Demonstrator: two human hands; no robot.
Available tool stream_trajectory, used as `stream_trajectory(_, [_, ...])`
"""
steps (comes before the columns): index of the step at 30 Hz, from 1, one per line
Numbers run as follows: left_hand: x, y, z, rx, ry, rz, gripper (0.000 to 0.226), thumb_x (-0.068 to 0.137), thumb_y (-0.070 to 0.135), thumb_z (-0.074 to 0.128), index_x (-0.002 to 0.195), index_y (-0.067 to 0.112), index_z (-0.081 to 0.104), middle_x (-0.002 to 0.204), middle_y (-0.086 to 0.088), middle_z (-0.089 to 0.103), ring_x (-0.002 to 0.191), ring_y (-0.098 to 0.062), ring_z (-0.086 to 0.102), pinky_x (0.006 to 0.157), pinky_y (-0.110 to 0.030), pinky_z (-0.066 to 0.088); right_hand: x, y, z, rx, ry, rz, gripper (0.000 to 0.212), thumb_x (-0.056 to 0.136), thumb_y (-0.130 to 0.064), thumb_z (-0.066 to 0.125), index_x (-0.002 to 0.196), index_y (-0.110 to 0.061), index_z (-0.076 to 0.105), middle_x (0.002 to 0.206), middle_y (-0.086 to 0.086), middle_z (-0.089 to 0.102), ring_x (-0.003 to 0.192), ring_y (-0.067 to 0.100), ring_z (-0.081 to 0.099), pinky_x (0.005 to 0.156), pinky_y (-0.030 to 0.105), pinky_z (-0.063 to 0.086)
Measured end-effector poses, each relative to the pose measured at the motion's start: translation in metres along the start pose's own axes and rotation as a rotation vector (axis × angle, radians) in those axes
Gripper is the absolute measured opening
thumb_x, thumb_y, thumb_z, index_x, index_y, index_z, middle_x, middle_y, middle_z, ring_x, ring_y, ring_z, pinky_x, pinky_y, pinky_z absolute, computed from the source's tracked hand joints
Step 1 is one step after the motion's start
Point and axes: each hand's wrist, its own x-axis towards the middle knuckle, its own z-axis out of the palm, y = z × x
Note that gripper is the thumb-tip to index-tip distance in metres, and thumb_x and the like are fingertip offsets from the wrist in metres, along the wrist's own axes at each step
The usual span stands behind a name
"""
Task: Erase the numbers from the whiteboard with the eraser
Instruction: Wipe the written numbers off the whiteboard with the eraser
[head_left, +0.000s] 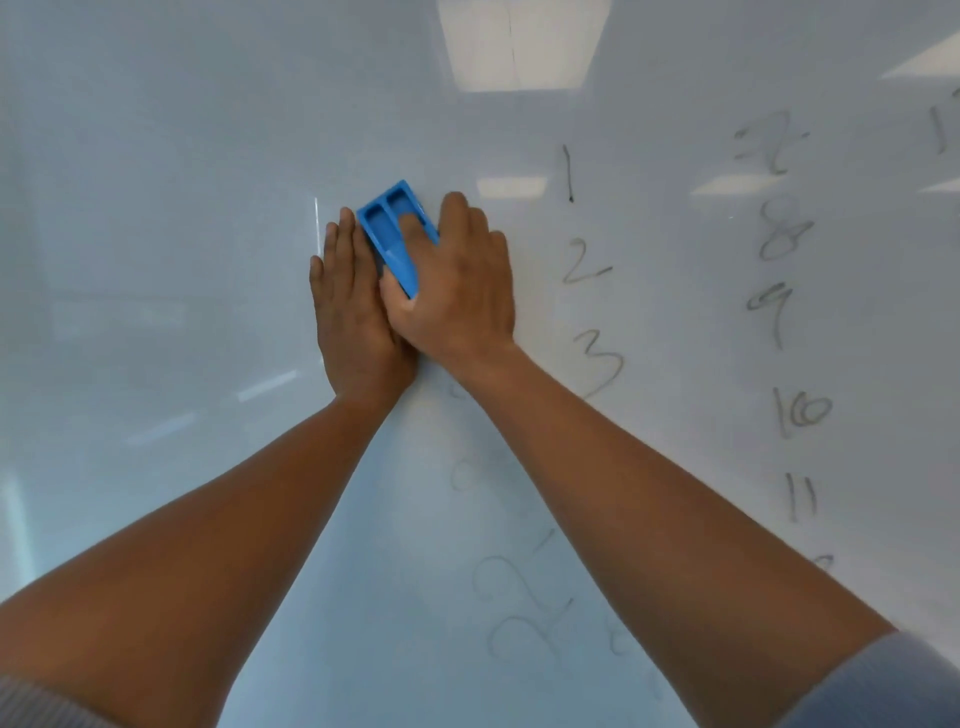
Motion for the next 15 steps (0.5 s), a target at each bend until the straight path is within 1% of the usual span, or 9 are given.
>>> stream_trajectory(2, [0.0, -0.001, 0.0, -0.02, 0.033, 0.006, 0.054, 0.106, 0.015, 0.036, 0.158, 0.006, 0.024, 0.166, -0.008, 0.021, 0.155, -0.02, 0.013, 0.128, -0.035, 0.004, -0.008, 0.014, -0.005, -0.026, 0.025, 0.002, 0.051, 0.082, -0.045, 0.057, 0.123, -0.014, 0.06, 0.107, 0.013, 0.055, 0.089, 0.027, 0.052, 0.07, 0.036, 0.038])
stream_trajectory(3, [0.0, -0.001, 0.0, -0.023, 0.047, 0.007, 0.054, 0.105, 0.011, 0.034, 0.158, 0.006, 0.026, 0.166, -0.008, 0.022, 0.155, -0.02, 0.014, 0.128, -0.035, 0.005, -0.009, 0.024, -0.008, -0.051, 0.052, 0.038, 0.051, 0.081, -0.044, 0.057, 0.122, -0.014, 0.061, 0.107, 0.014, 0.055, 0.089, 0.03, 0.053, 0.07, 0.036, 0.037])
stream_trajectory(6, [-0.001, 0.001, 0.001, -0.007, 0.068, -0.008, 0.056, 0.102, 0.009, 0.031, 0.158, 0.007, 0.026, 0.166, -0.007, 0.023, 0.155, -0.02, 0.015, 0.128, -0.034, 0.004, 0.012, 0.047, -0.018, -0.081, 0.165, 0.245, 0.05, 0.08, -0.043, 0.055, 0.121, -0.014, 0.062, 0.111, 0.017, 0.056, 0.093, 0.033, 0.054, 0.073, 0.039, 0.041])
stream_trajectory(8, [-0.002, 0.003, 0.001, -0.003, 0.07, -0.01, 0.057, 0.101, 0.009, 0.03, 0.158, 0.007, 0.026, 0.166, -0.007, 0.023, 0.155, -0.021, 0.015, 0.128, -0.035, 0.005, 0.032, 0.045, -0.02, -0.057, 0.19, 0.319, 0.049, 0.082, -0.043, 0.054, 0.121, -0.014, 0.061, 0.113, 0.016, 0.055, 0.096, 0.031, 0.053, 0.075, 0.038, 0.043])
stream_trajectory(9, [-0.002, 0.003, 0.001, -0.006, 0.068, -0.007, 0.057, 0.101, 0.01, 0.03, 0.158, 0.006, 0.026, 0.166, -0.007, 0.023, 0.155, -0.021, 0.015, 0.128, -0.036, 0.005, 0.039, 0.037, -0.017, -0.042, 0.176, 0.297, 0.05, 0.083, -0.044, 0.054, 0.122, -0.013, 0.061, 0.116, 0.017, 0.054, 0.099, 0.032, 0.053, 0.076, 0.038, 0.042])
stream_trajectory(11, [-0.002, 0.002, 0.001, -0.016, 0.055, 0.001, 0.056, 0.103, 0.012, 0.031, 0.158, 0.006, 0.026, 0.166, -0.008, 0.023, 0.155, -0.02, 0.015, 0.128, -0.035, 0.005, 0.04, 0.014, -0.008, -0.019, 0.107, 0.19, 0.05, 0.085, -0.044, 0.053, 0.124, -0.014, 0.058, 0.12, 0.016, 0.053, 0.101, 0.031, 0.052, 0.077, 0.039, 0.043])
stream_trajectory(13, [-0.002, -0.001, 0.001, -0.012, 0.023, 0.008, 0.056, 0.106, 0.022, 0.036, 0.158, 0.007, 0.024, 0.167, -0.007, 0.022, 0.156, -0.019, 0.012, 0.127, -0.033, 0.002, 0.024, -0.007, 0.002, 0.007, 0.049, 0.103, 0.047, 0.086, -0.045, 0.053, 0.123, -0.016, 0.058, 0.117, 0.013, 0.052, 0.098, 0.027, 0.05, 0.075, 0.038, 0.044])
stream_trajectory(15, [-0.005, -0.005, 0.001, 0.015, -0.012, 0.009, 0.061, 0.107, 0.032, 0.04, 0.16, 0.009, 0.02, 0.168, -0.006, 0.018, 0.156, -0.017, 0.008, 0.127, -0.031, 0.0, 0.002, -0.011, 0.005, 0.026, 0.033, 0.075, 0.047, 0.084, -0.044, 0.056, 0.122, -0.017, 0.059, 0.11, 0.011, 0.053, 0.092, 0.025, 0.049, 0.072, 0.036, 0.043])
